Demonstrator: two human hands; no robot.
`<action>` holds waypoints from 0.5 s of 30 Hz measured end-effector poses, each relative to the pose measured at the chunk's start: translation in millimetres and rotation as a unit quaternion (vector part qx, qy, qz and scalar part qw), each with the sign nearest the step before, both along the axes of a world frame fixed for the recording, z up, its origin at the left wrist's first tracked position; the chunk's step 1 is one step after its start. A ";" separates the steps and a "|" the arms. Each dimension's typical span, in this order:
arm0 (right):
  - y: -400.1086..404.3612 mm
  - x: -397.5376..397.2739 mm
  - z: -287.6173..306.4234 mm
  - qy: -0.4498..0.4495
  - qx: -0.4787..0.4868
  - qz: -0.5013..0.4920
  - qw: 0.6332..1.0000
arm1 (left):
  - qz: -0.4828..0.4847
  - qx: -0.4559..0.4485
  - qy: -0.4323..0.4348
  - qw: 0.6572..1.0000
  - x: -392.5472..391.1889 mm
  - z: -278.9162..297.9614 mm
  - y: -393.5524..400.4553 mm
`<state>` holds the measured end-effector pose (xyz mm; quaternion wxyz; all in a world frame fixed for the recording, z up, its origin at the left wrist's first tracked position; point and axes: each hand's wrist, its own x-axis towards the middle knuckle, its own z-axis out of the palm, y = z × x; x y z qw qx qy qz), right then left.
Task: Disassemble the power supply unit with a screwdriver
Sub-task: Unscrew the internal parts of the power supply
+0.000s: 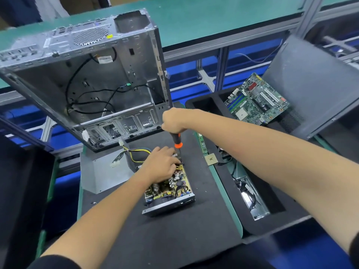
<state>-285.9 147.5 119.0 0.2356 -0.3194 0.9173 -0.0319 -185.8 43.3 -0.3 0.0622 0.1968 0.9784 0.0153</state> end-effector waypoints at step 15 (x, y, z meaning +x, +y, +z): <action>-0.3 0.6 21.1 -0.081 0.111 0.038 0.990 | 0.031 0.026 -0.081 0.996 -12.4 -0.6 0.2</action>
